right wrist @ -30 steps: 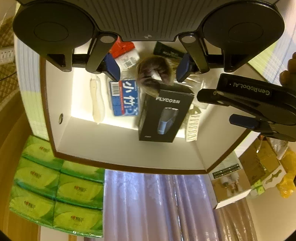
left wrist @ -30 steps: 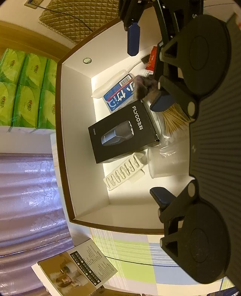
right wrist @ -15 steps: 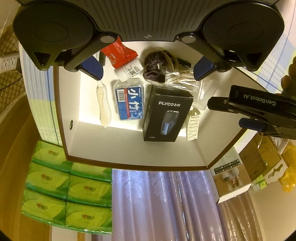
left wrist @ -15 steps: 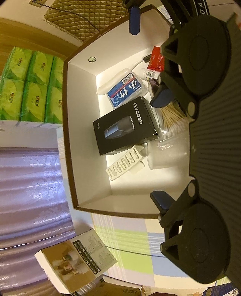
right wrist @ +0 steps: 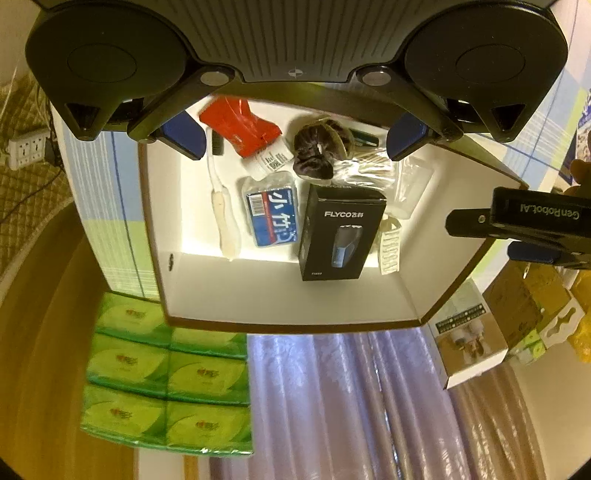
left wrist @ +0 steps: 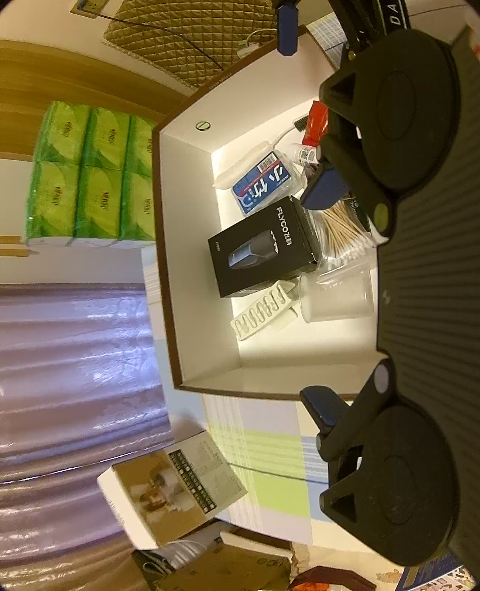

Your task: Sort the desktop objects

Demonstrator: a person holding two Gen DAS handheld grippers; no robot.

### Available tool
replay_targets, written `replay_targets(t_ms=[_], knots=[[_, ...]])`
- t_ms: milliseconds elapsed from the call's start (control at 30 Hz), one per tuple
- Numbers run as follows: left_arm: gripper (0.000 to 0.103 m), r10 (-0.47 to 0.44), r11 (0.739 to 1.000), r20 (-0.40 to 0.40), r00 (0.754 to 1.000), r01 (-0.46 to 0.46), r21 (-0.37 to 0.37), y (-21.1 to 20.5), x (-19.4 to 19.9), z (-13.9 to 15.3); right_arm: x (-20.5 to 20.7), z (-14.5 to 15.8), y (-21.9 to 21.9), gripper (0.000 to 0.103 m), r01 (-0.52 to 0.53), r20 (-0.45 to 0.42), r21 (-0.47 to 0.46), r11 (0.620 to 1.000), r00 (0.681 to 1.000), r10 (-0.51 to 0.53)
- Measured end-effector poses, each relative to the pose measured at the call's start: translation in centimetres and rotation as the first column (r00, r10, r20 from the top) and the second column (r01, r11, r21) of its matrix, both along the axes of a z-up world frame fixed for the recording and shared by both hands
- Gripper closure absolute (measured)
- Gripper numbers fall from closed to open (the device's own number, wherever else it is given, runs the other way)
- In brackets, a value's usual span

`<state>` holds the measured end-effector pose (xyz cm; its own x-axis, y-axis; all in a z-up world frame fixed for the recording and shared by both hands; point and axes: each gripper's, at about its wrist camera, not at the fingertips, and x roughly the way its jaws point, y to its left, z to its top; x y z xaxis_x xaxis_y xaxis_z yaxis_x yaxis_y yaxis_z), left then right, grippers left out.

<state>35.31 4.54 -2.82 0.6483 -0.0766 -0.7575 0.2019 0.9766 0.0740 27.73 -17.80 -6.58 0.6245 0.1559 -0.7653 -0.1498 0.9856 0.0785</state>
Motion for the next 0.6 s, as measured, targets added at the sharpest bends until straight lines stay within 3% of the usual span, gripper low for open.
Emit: replay_targets(t_ms=[167,600], knots=[[0.001,0.000,1.000,0.046,0.999,-0.001,0.019,-0.1,-1.7,0.9,-1.4,0.9,0.1,0.002,0.038,0.031,-0.019,0.999,0.999,-0.037],[0.001,0.020,1.000,0.067,0.998,-0.020,0.003,-0.1,-7.0,3.7,-6.2,3.9,0.6,0.002,0.043,0.137,-0.038,0.998,0.990,-0.038]])
